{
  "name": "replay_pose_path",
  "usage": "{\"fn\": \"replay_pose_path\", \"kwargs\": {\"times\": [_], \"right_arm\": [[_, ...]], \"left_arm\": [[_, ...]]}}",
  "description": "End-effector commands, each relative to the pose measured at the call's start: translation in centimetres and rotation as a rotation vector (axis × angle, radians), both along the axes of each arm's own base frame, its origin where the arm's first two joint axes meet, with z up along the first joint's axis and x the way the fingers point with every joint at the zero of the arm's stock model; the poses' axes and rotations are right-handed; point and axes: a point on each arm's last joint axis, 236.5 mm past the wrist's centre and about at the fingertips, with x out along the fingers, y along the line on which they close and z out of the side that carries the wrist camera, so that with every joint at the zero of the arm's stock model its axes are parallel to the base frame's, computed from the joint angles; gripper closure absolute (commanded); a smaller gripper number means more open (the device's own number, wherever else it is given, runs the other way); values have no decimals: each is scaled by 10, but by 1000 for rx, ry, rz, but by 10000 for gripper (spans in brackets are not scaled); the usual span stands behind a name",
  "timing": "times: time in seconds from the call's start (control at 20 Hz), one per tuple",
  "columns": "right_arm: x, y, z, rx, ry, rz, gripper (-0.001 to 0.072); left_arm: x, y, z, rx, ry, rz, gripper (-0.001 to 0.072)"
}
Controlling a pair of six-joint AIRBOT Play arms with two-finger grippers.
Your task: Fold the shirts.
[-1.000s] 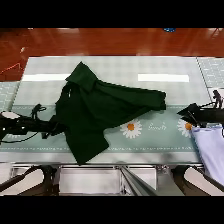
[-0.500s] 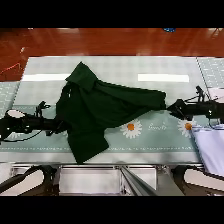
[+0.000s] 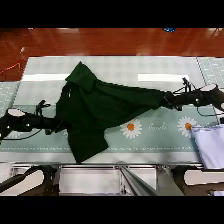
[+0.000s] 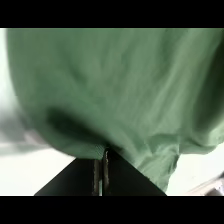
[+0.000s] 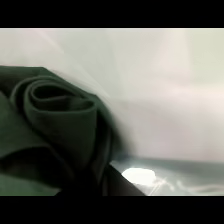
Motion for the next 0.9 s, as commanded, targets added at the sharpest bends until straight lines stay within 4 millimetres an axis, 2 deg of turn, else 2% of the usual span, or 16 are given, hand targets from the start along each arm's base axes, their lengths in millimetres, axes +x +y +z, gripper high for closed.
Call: {"fn": "replay_pose_path", "kwargs": {"times": [0.0,0.05,0.15,0.25,0.35,0.45,0.5,0.55,0.6,0.65,0.75,0.85], "right_arm": [[27,9,55,27,-111,69,680],[40,7,87,16,-179,81,680],[66,1,168,-26,-353,83,680],[78,-2,263,-84,-549,86,680],[72,-2,358,-152,-746,83,680],[49,1,447,-223,-945,72,680],[31,1,484,-267,-1023,54,680],[12,3,511,-298,-1083,45,680],[-11,4,535,-343,-1142,37,680],[-33,7,551,-373,-1185,34,680],[-79,14,575,-434,-1255,33,680],[-123,17,588,-510,-1299,30,680]], "left_arm": [[35,2,38,-18,-101,-17,688],[56,2,64,-28,-172,-21,688],[108,2,144,-50,-390,-15,688],[150,2,259,-53,-682,-9,688],[161,0,373,-28,-952,-23,688],[146,-1,487,37,-1218,-34,688],[132,-2,534,68,-1327,-36,688],[113,-2,578,100,-1430,-30,689],[93,-3,612,135,-1519,-28,688],[70,-3,643,176,-1603,-19,688],[24,-3,682,274,-1728,3,688],[-11,7,695,456,-1774,68,688]]}}
